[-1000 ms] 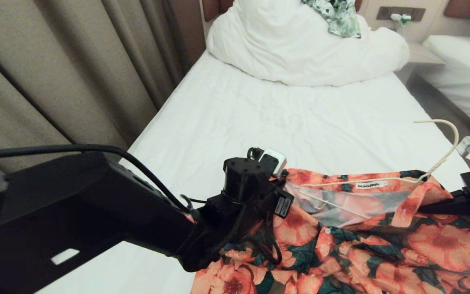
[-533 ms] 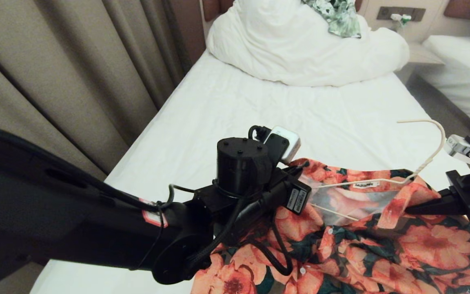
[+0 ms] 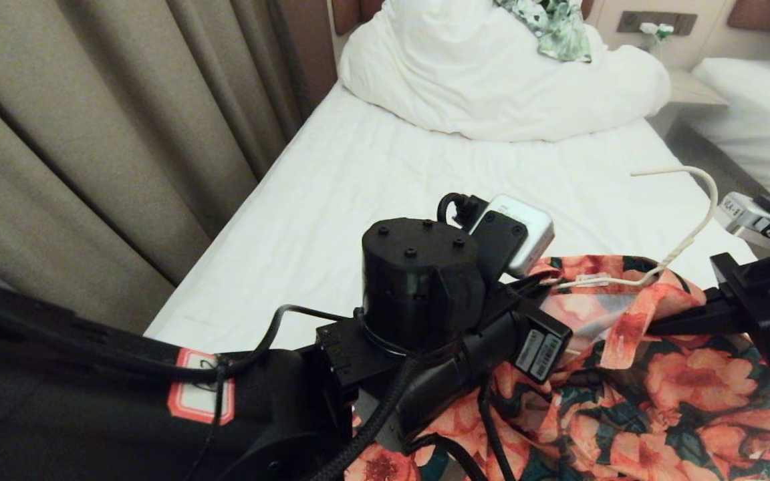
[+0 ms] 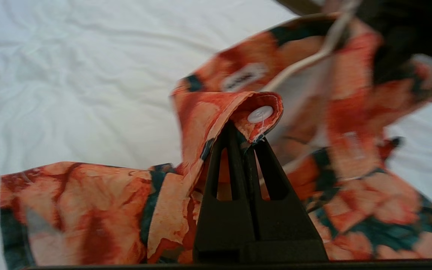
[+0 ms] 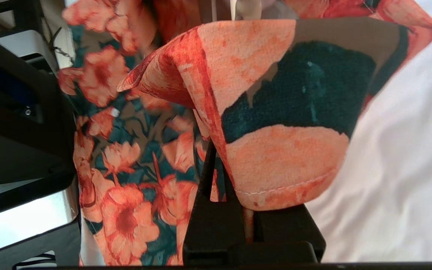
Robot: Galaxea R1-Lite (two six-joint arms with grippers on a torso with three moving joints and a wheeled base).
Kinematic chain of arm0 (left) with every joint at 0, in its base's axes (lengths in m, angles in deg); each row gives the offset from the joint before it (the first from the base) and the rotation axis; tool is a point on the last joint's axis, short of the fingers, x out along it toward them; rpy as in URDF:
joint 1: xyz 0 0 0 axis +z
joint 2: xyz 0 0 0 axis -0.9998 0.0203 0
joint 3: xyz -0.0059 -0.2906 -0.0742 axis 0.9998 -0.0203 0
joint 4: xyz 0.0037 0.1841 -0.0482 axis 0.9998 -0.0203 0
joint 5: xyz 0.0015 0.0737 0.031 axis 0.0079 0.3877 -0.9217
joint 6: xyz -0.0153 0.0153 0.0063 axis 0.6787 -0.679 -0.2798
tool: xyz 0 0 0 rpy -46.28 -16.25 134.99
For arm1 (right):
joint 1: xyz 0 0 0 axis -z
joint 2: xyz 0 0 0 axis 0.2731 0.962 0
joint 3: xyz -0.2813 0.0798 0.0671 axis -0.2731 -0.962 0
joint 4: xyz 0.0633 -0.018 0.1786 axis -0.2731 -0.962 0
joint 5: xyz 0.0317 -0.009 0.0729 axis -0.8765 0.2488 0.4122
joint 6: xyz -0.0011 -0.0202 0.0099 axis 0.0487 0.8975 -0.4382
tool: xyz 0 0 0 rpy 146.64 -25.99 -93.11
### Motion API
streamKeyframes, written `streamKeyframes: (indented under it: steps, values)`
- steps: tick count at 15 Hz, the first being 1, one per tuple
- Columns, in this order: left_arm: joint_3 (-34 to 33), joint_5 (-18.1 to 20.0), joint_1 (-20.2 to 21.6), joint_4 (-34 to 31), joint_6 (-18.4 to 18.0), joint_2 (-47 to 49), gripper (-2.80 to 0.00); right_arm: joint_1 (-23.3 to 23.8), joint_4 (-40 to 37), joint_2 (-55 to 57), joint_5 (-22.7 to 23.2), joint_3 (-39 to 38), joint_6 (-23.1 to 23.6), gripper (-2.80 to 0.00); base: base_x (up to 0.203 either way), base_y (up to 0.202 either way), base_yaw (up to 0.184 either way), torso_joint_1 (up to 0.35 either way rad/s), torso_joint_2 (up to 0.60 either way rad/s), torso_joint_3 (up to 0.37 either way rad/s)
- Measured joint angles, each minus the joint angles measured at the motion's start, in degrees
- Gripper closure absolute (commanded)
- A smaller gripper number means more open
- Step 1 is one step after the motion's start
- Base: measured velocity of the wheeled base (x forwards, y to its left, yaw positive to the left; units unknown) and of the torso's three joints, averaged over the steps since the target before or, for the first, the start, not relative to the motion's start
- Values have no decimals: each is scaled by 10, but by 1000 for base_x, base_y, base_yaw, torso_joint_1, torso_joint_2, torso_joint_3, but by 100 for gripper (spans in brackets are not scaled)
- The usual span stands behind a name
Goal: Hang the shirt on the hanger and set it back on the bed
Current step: Hook the other side of the shirt onto the hanger
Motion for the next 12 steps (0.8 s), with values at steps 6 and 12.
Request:
streamKeyframes:
  steps: [6, 12]
  values:
    - [48, 1, -61, -47, 0, -36, 0, -45, 1, -35, 20, 13, -4, 0, 0, 0, 0, 0, 0, 0]
    - [73, 3, -89, -47, -1, -46, 0, -57, 66, -46, 86, -9, -3, 0, 0, 0, 0, 0, 0, 0]
